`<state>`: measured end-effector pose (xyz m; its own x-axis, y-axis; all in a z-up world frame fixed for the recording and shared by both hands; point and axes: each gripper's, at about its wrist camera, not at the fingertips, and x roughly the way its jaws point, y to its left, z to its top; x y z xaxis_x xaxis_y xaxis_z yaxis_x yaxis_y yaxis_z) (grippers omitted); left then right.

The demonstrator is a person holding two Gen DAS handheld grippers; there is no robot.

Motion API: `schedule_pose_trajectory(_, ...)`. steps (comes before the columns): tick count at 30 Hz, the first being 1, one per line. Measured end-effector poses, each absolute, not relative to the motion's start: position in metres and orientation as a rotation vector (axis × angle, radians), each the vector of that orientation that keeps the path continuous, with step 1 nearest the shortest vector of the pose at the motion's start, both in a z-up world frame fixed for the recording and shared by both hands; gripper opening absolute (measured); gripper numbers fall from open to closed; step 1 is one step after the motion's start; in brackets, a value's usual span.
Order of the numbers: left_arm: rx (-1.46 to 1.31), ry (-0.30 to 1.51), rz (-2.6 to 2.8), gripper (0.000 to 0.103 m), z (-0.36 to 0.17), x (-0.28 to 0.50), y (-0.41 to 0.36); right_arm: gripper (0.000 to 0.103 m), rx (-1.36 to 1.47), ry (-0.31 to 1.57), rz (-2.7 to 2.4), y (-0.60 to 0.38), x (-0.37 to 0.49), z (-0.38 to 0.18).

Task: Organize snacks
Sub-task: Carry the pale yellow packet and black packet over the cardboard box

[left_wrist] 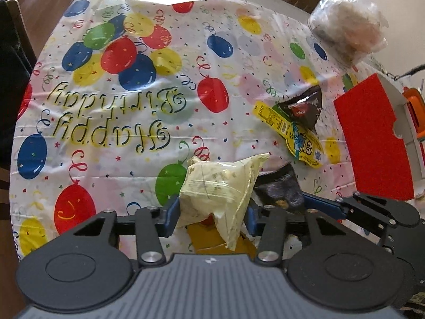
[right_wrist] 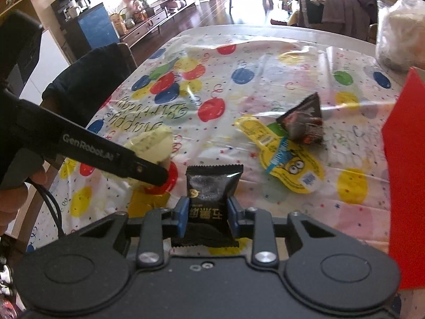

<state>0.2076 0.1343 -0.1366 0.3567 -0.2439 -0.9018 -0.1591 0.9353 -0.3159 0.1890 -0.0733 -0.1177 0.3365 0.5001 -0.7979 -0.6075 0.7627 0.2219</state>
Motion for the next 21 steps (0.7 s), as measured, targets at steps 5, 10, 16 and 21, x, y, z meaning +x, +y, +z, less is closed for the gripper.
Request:
schedule_pose_trajectory(5, -0.392, 1.192, -0.037, 0.045, -0.132, 0.201, 0.136, 0.029, -0.100, 0.976, 0.721, -0.091, 0.182, -0.106)
schedule_pose_trajectory(10, -0.372, 1.154, -0.014, 0.045, -0.122, 0.191, 0.136, 0.029, -0.061, 0.984, 0.697, -0.112, 0.178, -0.095)
schedule_pose_trajectory(16, -0.328, 1.111, 0.006, 0.045, -0.098, 0.177, 0.127, 0.029, -0.024, 0.963, 0.683, -0.138, 0.175, -0.079)
schedule_pose_trajectory(21, -0.300, 1.058, -0.001, 0.045, -0.071, 0.167, 0.108, 0.029, -0.004, 0.933, 0.685, -0.161, 0.172, -0.063)
